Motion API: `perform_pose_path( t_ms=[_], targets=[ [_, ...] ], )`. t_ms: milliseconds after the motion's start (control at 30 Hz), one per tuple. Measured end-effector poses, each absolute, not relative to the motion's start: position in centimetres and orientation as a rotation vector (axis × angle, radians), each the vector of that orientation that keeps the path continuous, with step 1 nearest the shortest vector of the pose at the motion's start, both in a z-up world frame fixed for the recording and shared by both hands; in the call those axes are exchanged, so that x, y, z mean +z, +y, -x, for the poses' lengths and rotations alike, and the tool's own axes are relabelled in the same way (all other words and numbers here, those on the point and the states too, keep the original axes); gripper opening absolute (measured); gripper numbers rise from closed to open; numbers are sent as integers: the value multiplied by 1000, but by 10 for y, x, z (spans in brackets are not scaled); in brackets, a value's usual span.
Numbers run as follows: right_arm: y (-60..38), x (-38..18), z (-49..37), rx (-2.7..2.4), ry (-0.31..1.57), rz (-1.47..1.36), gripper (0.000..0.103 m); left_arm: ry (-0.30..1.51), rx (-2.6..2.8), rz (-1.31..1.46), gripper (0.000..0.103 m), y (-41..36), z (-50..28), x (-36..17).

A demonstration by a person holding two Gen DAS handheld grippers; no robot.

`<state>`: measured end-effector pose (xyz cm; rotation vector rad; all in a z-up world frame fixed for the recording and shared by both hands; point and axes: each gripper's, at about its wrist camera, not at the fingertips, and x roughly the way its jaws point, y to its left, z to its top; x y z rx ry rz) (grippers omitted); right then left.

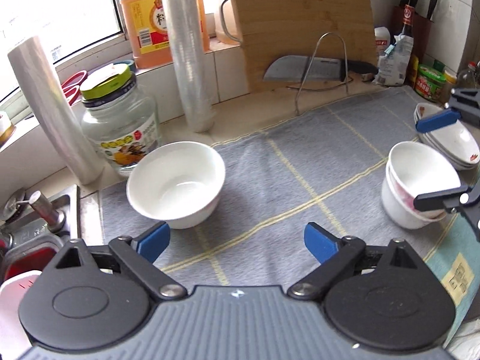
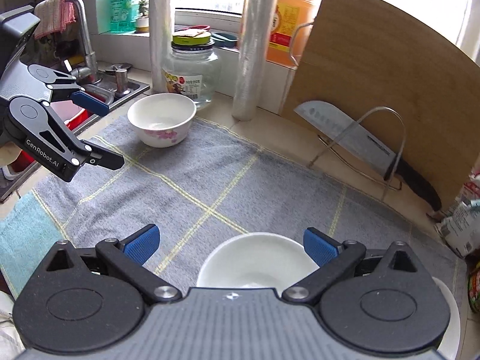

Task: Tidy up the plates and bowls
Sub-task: 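Move both grippers to the pink-flower white bowl and grasp opposite rims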

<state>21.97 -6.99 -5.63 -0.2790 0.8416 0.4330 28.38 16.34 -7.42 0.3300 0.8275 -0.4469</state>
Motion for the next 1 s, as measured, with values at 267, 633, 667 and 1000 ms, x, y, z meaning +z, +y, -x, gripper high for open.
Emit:
perform_pose_path(
  t_ms=[267,633,667,1000],
  targets=[
    [-4,-58,-266,531,849,380,103,832,-534,-482,97,208,-324,-92],
    [55,-86,-332,673,912,513,103,826,-711,-576,96,223,-368,-123],
    [58,-89,-337,690,919,526,103,823,-726,-584,96,224,-371,-125],
    [78,-122,-373,815,955,626,103,793,-869,-657,93,225,-389,-132]
  ],
)
